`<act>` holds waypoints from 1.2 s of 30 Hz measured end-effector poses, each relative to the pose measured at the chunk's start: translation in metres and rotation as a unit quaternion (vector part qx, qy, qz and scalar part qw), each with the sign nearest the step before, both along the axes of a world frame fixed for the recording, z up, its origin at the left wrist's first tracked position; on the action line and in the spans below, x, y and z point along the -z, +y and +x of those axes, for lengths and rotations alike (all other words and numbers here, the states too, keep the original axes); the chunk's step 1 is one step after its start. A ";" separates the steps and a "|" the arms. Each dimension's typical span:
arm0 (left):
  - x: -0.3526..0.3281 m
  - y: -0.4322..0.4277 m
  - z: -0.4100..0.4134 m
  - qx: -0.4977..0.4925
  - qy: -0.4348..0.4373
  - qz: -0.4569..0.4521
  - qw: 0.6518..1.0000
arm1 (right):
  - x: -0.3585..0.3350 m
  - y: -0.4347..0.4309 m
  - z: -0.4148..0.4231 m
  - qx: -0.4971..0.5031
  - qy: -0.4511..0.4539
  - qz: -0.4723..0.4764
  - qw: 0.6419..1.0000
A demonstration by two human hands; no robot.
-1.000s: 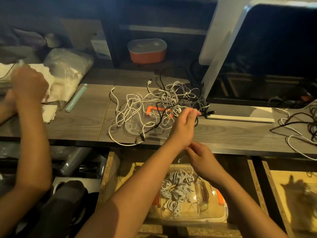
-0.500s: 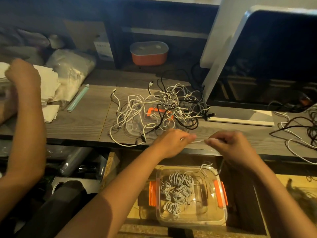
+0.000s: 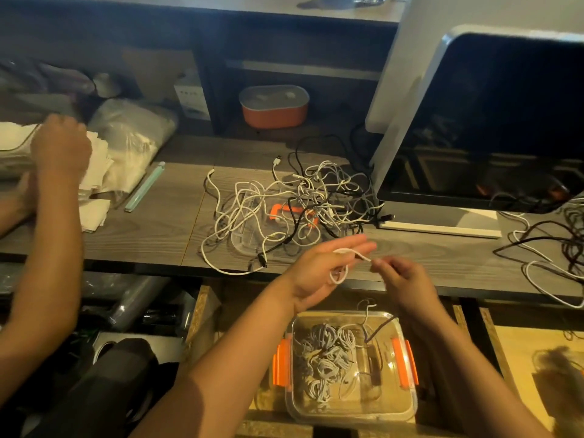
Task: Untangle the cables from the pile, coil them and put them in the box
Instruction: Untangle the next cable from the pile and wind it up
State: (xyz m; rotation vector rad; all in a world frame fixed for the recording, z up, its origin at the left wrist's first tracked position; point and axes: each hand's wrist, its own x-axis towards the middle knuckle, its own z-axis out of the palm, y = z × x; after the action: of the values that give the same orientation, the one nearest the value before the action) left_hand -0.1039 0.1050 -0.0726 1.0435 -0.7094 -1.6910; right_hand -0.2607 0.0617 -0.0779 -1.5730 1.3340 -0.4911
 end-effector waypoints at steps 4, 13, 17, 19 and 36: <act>0.000 -0.008 -0.019 -0.068 -0.012 -0.024 0.997 | 0.006 0.019 0.017 -0.147 0.017 0.052 0.988; 0.008 -0.030 -0.002 -0.145 -0.589 -0.120 0.786 | -0.021 0.019 0.019 -0.279 0.081 0.075 0.954; 0.014 -0.022 0.012 -0.034 -0.675 -0.091 0.732 | -0.039 0.001 0.001 -0.249 0.120 0.010 0.961; 0.019 -0.017 0.018 0.003 -0.662 -0.079 0.745 | -0.046 -0.005 -0.009 -0.215 0.125 -0.024 0.968; 0.000 -0.003 -0.007 -0.028 -0.027 -0.030 0.999 | 0.004 0.005 -0.001 -0.043 0.054 0.048 0.996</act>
State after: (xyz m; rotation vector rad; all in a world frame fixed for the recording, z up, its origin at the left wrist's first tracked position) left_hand -0.1106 0.1020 -0.0723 1.0607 -0.7548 -1.5896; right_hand -0.2615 0.0665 -0.0819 -1.5876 1.3456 -0.2877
